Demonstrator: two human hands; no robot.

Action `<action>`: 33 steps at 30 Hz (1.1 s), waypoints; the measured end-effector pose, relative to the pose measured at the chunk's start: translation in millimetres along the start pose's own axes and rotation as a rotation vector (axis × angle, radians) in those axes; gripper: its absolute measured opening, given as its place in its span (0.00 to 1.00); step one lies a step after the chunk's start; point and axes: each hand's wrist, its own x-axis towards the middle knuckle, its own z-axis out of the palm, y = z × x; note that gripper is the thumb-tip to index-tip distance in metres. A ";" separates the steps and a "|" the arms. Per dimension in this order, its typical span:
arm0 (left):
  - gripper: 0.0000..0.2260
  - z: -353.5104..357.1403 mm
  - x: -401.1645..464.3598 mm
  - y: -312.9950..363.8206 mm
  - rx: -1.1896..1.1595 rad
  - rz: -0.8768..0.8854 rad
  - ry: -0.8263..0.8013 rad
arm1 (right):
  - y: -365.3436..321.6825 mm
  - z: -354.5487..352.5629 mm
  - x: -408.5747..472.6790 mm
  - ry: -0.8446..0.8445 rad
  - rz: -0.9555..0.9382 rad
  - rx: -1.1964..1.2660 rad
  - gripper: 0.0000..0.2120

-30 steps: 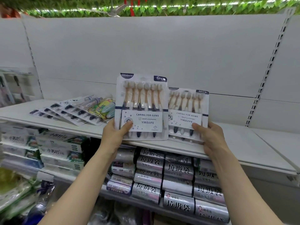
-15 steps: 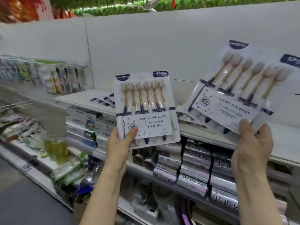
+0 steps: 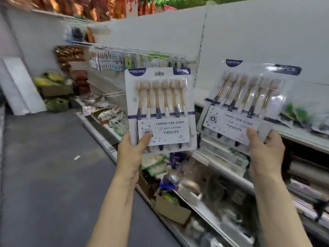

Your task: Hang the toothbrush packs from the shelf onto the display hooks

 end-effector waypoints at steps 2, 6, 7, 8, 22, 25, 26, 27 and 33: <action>0.16 -40.0 12.8 3.5 0.009 -0.004 0.072 | 6.5 43.3 -13.6 -0.071 0.024 0.014 0.07; 0.24 -101.2 42.0 6.4 0.000 -0.015 0.181 | 23.0 119.1 -30.9 -0.167 0.082 0.029 0.12; 0.21 -114.4 52.3 4.1 -0.003 -0.012 0.200 | 27.1 137.5 -32.0 -0.190 0.087 0.033 0.12; 0.19 -127.6 63.2 0.9 -0.004 -0.013 0.217 | 31.1 156.9 -32.8 -0.210 0.089 0.036 0.11; 0.13 -310.8 351.0 5.4 0.083 0.084 0.379 | 120.1 544.9 8.0 -0.410 0.195 0.216 0.10; 0.16 -349.1 422.9 10.3 0.082 0.096 0.399 | 127.4 630.0 21.2 -0.420 0.195 0.226 0.11; 0.16 -361.5 442.5 10.1 0.080 0.098 0.402 | 131.0 656.8 23.1 -0.429 0.197 0.229 0.10; 0.16 -374.1 460.4 8.3 0.083 0.092 0.407 | 136.1 683.1 23.7 -0.441 0.200 0.225 0.10; 0.14 -467.1 568.6 -12.3 0.048 0.111 0.456 | 182.0 833.8 16.2 -0.486 0.177 0.195 0.08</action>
